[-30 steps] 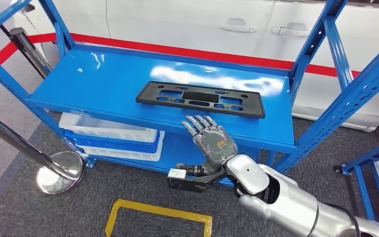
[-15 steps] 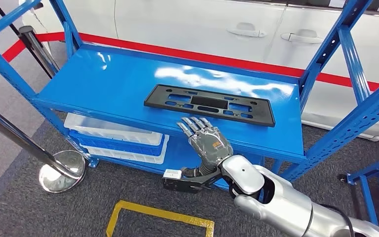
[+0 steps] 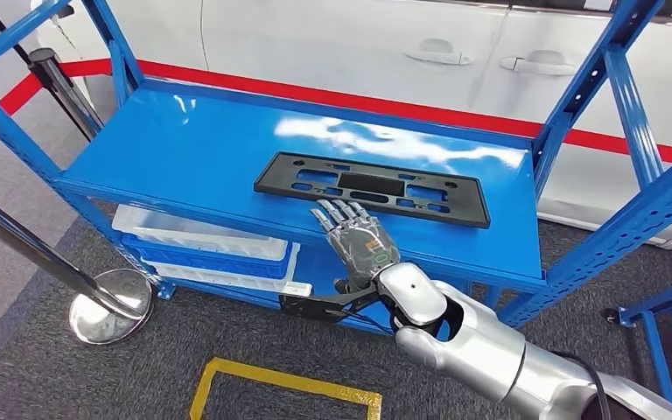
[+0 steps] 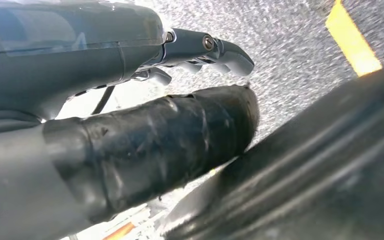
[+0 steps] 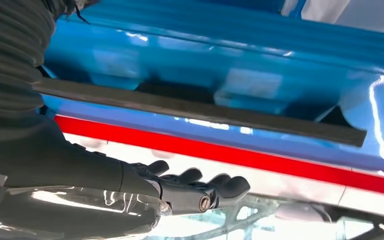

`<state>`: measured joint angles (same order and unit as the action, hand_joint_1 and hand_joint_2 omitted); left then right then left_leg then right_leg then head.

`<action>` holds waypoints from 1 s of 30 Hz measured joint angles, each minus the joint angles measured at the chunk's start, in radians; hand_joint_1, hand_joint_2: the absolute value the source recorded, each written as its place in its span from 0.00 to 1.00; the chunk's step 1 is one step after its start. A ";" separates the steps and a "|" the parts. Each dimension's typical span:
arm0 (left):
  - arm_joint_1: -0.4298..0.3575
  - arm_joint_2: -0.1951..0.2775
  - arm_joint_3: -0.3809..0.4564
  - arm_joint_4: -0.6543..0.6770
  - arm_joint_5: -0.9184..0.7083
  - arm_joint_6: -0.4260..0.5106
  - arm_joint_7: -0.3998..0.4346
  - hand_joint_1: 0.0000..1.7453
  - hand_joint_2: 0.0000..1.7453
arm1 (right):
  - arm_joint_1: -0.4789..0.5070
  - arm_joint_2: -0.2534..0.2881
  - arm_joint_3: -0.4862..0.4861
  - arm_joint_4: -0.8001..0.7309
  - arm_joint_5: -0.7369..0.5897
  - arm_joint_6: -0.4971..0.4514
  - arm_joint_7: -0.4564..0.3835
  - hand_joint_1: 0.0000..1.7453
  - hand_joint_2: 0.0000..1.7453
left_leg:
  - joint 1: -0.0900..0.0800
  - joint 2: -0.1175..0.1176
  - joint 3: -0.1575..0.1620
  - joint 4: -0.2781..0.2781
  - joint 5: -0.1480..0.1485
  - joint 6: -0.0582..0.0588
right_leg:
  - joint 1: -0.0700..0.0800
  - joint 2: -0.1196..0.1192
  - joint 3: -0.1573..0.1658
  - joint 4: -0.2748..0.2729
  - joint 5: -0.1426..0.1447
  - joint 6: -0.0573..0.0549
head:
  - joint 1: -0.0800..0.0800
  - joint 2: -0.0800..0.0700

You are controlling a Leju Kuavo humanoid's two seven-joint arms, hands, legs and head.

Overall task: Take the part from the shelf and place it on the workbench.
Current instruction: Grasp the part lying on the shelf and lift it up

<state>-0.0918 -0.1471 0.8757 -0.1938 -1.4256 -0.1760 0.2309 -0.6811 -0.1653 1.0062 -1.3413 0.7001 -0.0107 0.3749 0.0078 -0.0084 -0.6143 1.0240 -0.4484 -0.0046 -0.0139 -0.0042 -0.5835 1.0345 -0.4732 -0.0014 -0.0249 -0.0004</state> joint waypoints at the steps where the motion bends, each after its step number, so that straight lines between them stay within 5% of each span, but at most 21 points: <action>1: 0.000 0.000 0.000 0.000 0.000 -0.001 0.000 0.00 0.00 | 0.000 0.001 0.000 0.009 0.001 -0.003 0.002 0.00 1.00 | 0.001 -0.001 0.000 -0.001 0.000 0.006 | 0.000 0.000 0.002 -0.002 0.000 0.004 | 0.000 0.000; 4: 0.002 0.000 -0.002 0.000 0.000 -0.002 -0.001 0.00 0.00 | -0.002 0.003 -0.001 0.032 0.008 -0.014 0.010 0.00 1.00 | 0.005 0.000 0.013 -0.015 0.002 0.025 | -0.002 0.001 -0.012 0.034 -0.026 0.017 | 0.002 0.000; 7: 0.001 0.000 -0.002 0.000 0.000 -0.002 -0.001 0.00 0.00 | -0.002 0.004 -0.002 0.052 0.021 -0.030 0.020 0.00 1.00 | 0.004 0.000 0.018 -0.017 -0.002 0.038 | -0.002 0.002 -0.109 0.207 -0.097 0.021 | 0.003 0.000; 9: 0.000 0.000 -0.002 0.000 0.000 -0.002 -0.001 0.00 0.00 | 0.000 0.004 -0.003 0.068 0.030 -0.039 0.027 0.00 1.00 | 0.002 -0.002 0.022 -0.015 -0.007 0.041 | -0.003 0.002 -0.153 0.263 -0.091 0.020 | 0.002 0.000; 13: 0.003 0.000 -0.002 0.001 0.000 -0.001 0.000 0.00 0.00 | 0.001 0.004 -0.013 0.103 0.052 -0.061 0.036 0.00 1.00 | 0.000 -0.007 0.038 -0.004 -0.027 0.033 | 0.002 0.003 -0.073 0.065 0.037 0.006 | 0.002 0.000; 16: 0.000 0.000 -0.003 0.003 0.000 0.002 0.000 0.00 0.00 | -0.002 0.008 -0.024 0.125 0.063 -0.073 0.044 0.00 1.00 | -0.003 -0.008 0.037 -0.004 -0.032 0.018 | 0.009 0.005 -0.046 0.009 0.035 -0.002 | 0.002 0.000; 19: 0.000 0.001 -0.003 0.003 0.000 0.006 0.000 0.00 0.00 | -0.002 0.011 -0.040 0.148 0.067 -0.089 0.052 0.00 1.00 | -0.003 -0.004 0.030 0.022 -0.054 0.000 | -0.001 0.005 -0.031 -0.005 0.035 -0.014 | -0.002 0.000; 22: 0.000 0.001 -0.003 0.004 0.000 0.011 0.000 0.00 0.00 | -0.001 0.013 -0.058 0.174 0.068 -0.117 0.059 0.00 1.00 | 0.001 -0.001 -0.058 0.190 -0.126 -0.015 | -0.003 0.003 -0.022 -0.010 0.031 -0.025 | -0.010 0.000; 24: 0.002 0.001 -0.004 0.004 0.000 0.015 0.000 0.00 0.00 | 0.005 0.013 -0.070 0.193 0.067 -0.136 0.068 0.00 1.00 | 0.003 0.000 -0.108 0.260 -0.131 -0.020 | -0.002 0.003 -0.020 -0.007 0.026 -0.026 | -0.010 0.000; 25: 0.003 0.001 -0.004 0.004 0.000 0.016 0.000 0.00 0.00 | 0.009 0.013 -0.076 0.202 0.066 -0.147 0.073 0.00 1.00 | 0.004 0.001 -0.106 0.243 -0.106 -0.020 | -0.003 0.004 -0.019 -0.005 0.023 -0.025 | -0.010 0.000; 28: 0.004 0.002 -0.004 0.004 0.000 0.020 0.000 0.00 0.00 | 0.018 0.013 -0.099 0.226 0.056 -0.182 0.085 0.00 1.00 | 0.002 0.001 -0.028 0.058 -0.007 -0.012 | -0.001 0.008 -0.010 0.000 0.012 -0.016 | -0.010 0.000; 30: 0.002 0.001 -0.004 0.004 0.000 0.023 0.000 0.00 0.00 | 0.022 0.013 -0.115 0.241 0.050 -0.202 0.088 0.00 1.00 | -0.001 0.000 0.000 -0.001 0.004 -0.001 | 0.002 0.008 -0.009 -0.001 0.010 -0.007 | -0.010 0.000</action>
<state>-0.0896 -0.1456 0.8715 -0.1896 -1.4260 -0.1526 0.2306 -0.6595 -0.1525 0.8914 -1.1000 0.7502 -0.2126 0.4629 0.0063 -0.0080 -0.6143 1.0226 -0.4445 -0.0052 -0.0120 0.0040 -0.5924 1.0340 -0.4635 -0.0088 -0.0344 -0.0004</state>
